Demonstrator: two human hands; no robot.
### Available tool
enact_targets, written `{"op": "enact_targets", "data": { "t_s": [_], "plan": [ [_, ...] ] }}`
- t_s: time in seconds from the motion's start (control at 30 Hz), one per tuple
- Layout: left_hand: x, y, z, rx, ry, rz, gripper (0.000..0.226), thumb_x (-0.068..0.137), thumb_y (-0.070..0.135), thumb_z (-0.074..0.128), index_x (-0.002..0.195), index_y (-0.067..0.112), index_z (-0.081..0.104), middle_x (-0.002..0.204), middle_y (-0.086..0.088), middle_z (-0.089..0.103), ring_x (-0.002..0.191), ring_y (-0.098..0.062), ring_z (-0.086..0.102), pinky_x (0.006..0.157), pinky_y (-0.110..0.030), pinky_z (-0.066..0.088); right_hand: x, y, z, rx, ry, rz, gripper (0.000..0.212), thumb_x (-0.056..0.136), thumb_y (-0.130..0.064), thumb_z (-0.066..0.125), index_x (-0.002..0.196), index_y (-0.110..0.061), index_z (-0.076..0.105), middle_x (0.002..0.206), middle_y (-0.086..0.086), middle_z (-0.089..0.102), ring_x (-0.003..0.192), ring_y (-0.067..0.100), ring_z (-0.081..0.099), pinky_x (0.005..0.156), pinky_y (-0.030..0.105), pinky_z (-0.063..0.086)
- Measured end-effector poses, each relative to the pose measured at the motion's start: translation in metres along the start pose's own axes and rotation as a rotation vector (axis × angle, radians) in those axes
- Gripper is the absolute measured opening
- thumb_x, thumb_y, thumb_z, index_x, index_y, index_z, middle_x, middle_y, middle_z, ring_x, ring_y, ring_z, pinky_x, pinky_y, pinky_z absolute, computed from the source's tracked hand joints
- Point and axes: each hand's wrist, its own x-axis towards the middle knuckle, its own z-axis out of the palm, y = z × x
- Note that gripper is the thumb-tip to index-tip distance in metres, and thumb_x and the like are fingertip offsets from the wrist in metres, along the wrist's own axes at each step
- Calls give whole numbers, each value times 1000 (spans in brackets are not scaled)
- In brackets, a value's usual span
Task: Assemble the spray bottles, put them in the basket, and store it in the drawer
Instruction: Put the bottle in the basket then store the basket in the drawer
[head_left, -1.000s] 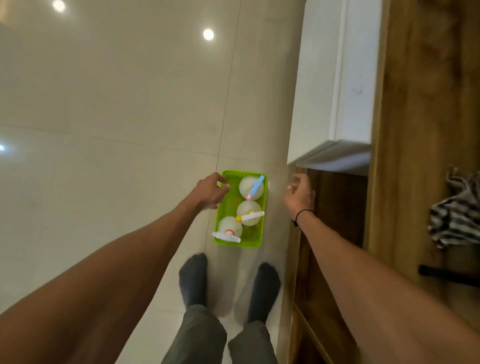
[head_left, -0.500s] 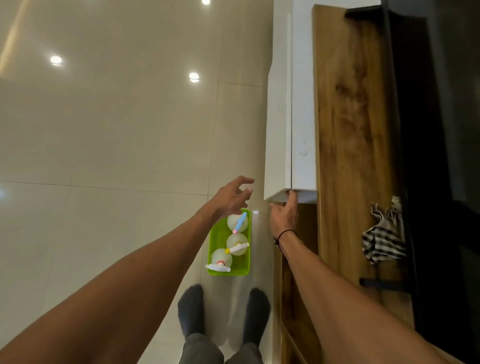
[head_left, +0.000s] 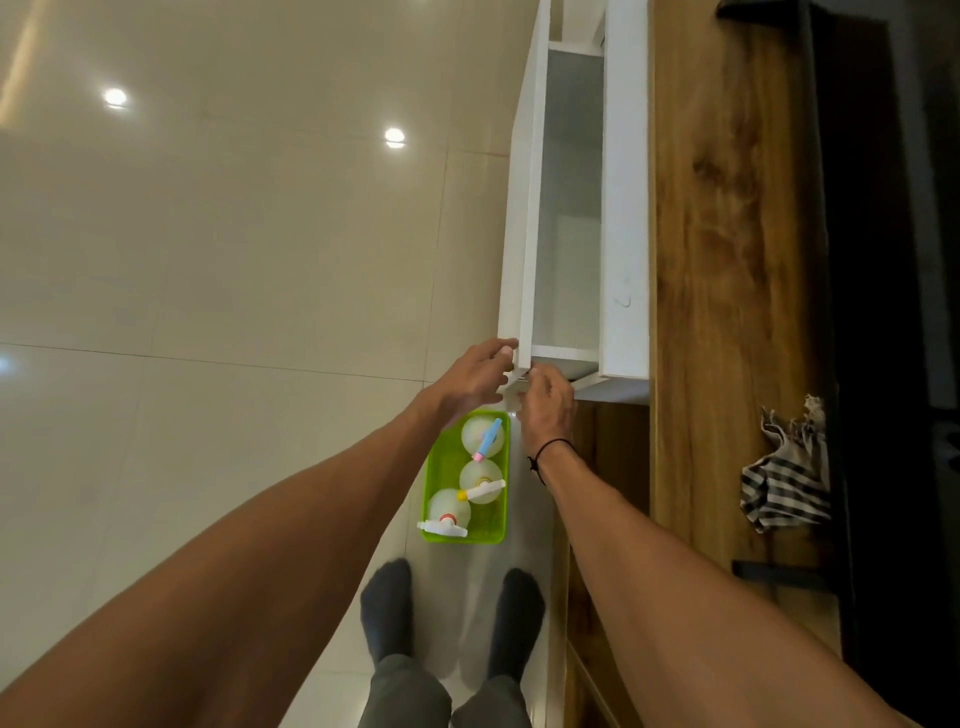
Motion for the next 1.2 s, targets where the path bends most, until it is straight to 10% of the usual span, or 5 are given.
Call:
{"op": "enact_targets", "data": {
  "t_s": [0.17, 0.5, 1.2],
  "plan": [
    [-6, -6, -26, 38, 58, 11, 43, 111, 32, 46, 151, 17, 50, 139, -12, 61, 126, -31, 63, 106, -46, 54, -4, -10, 20, -23, -77, -17, 38, 107, -25, 43, 99, -5, 74, 95, 10, 70, 90, 25, 59, 74, 33, 42],
    [-13, -27, -83, 121, 271, 12, 41, 102, 36, 64, 139, 18, 60, 123, -15, 72, 108, -30, 72, 101, -49, 57, -22, -31, 61, -87, -370, 10, 68, 107, -57, 21, 120, -20, 76, 125, 11, 73, 116, 36, 66, 104, 59, 52],
    [-32, -60, -131, -39, 407, -58, 31, 105, 45, 54, 127, 23, 60, 115, -15, 73, 101, -27, 74, 90, -46, 63, -37, -52, 105, -223, -559, -85, 61, 111, -51, 23, 131, -16, 69, 128, 11, 73, 117, 37, 66, 106, 57, 50]
  ]
}}
